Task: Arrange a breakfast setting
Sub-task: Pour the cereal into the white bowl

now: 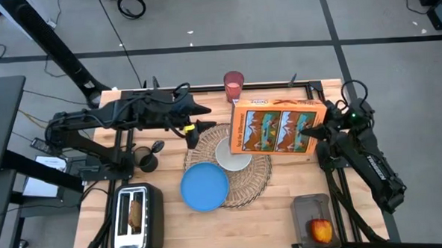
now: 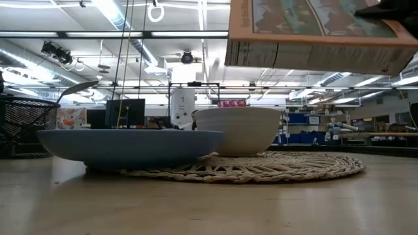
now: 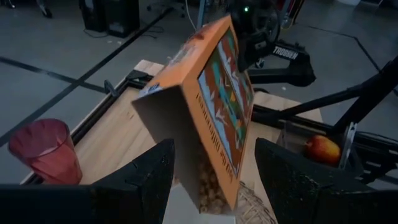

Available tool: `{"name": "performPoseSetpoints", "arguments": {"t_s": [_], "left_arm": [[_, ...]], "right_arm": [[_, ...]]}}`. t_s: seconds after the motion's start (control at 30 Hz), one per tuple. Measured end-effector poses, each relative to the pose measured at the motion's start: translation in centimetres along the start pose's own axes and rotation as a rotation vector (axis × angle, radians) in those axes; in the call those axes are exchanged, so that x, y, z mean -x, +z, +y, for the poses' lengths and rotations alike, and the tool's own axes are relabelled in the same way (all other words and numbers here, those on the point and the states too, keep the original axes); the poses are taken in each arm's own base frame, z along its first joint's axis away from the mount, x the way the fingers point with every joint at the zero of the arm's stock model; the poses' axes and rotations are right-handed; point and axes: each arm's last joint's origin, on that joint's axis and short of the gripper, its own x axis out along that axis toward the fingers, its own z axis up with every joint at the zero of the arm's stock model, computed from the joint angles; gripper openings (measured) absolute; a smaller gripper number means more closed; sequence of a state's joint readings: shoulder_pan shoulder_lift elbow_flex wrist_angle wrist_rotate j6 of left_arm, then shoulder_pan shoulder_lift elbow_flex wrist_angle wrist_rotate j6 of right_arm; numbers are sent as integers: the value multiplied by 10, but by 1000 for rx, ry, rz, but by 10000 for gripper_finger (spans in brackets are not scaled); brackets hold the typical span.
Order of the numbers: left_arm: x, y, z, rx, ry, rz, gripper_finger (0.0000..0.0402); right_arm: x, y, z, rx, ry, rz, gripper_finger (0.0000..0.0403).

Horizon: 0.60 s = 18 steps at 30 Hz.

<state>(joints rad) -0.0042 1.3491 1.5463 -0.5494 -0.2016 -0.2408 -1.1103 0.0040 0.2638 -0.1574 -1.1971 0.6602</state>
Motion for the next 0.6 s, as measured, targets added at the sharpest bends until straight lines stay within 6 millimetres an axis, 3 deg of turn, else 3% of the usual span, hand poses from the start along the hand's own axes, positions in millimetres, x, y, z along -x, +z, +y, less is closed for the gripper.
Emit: {"name": "performPoseSetpoints", "arguments": {"t_s": [0.6], "left_arm": [[-3,-3,-3,30,-5,18,228]], "right_arm": [[0,-7,-6,-19,-47,18,262]]}}
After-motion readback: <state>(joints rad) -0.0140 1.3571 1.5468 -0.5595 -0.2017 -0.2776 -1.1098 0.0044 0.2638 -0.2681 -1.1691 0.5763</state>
